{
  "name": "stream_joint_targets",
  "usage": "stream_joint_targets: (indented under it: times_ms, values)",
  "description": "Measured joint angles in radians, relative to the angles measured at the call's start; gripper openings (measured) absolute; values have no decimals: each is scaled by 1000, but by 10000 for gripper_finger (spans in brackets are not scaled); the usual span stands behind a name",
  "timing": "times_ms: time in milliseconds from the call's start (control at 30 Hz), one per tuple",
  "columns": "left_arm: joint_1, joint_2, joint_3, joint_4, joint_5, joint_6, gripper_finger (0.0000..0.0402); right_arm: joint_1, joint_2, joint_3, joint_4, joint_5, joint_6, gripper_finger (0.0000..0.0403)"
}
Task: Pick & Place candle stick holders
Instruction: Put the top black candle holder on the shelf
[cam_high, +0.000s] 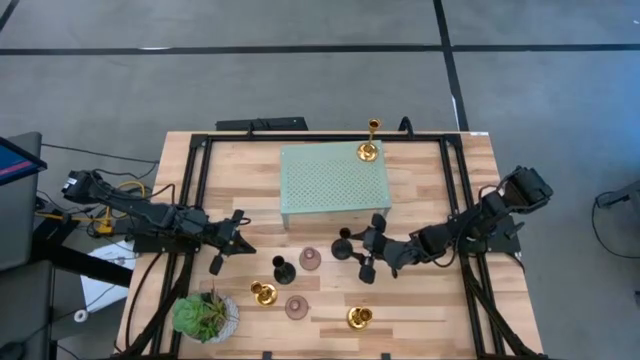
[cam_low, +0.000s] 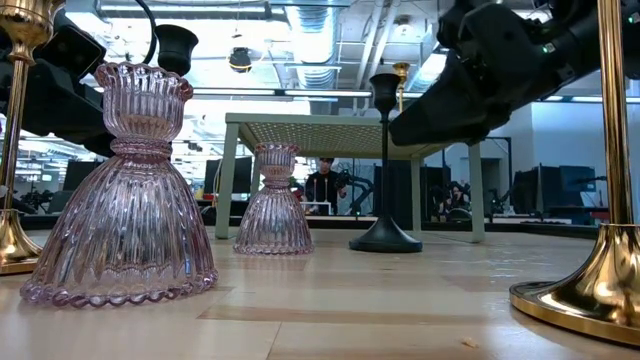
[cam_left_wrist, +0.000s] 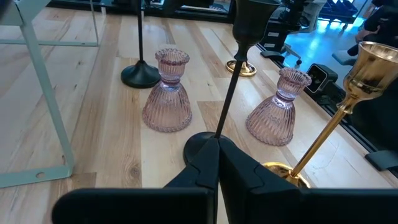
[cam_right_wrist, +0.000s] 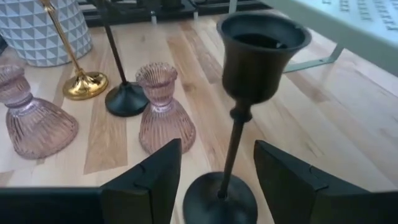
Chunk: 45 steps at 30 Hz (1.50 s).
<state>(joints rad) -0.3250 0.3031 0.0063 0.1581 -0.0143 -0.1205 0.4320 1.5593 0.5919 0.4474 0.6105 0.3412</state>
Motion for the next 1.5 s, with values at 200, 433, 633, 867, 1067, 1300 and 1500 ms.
stream_joint_targets:
  times_ms: [200, 433, 633, 867, 1067, 1300, 1500]
  values:
    - [0, 0, 0, 0, 0, 0, 8, -1, 0, 0, 6, 2, 0, 179]
    - [0, 0, 0, 0, 0, 3, 8, -2, 0, 0, 64, 4, -37, 156]
    - [0, 0, 0, 0, 0, 3, 8, -3, 0, 0, 110, 4, -86, 140]
    - [0, 0, 0, 0, 0, 3, 8, -29, 0, 0, 59, -5, -42, 143]
    - [0, 0, 0, 0, 0, 4, 8, -24, 0, 0, 24, -8, 7, 160]
    - [0, 0, 0, 0, 0, 3, 8, -20, 0, 0, 24, 15, 8, 168]
    - [0, 0, 0, 0, 0, 3, 8, -23, 0, 0, 34, 18, 8, 169]
